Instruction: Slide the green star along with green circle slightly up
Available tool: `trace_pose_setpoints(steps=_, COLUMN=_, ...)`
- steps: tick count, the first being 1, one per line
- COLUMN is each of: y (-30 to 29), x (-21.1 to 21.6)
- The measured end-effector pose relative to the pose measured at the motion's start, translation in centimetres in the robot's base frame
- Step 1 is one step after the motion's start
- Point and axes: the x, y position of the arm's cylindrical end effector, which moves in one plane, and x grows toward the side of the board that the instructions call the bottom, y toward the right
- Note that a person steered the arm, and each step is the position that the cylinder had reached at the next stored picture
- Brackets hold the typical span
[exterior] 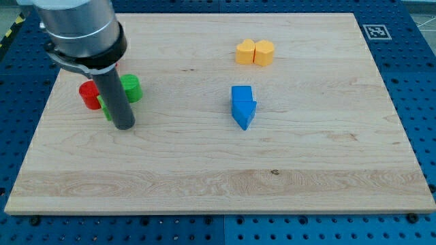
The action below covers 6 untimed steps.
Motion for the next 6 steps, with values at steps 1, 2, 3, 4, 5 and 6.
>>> trace_pose_setpoints(steps=1, y=-0.1, x=0.3)
trace_pose_setpoints(steps=2, y=-4.4, x=2.2)
trace_pose_setpoints(steps=3, y=-7.5, x=2.3)
trace_pose_setpoints(steps=4, y=-7.6, x=0.1)
trace_pose_setpoints(steps=5, y=-7.6, x=-1.5)
trace_pose_setpoints(steps=6, y=-6.0, x=-1.5)
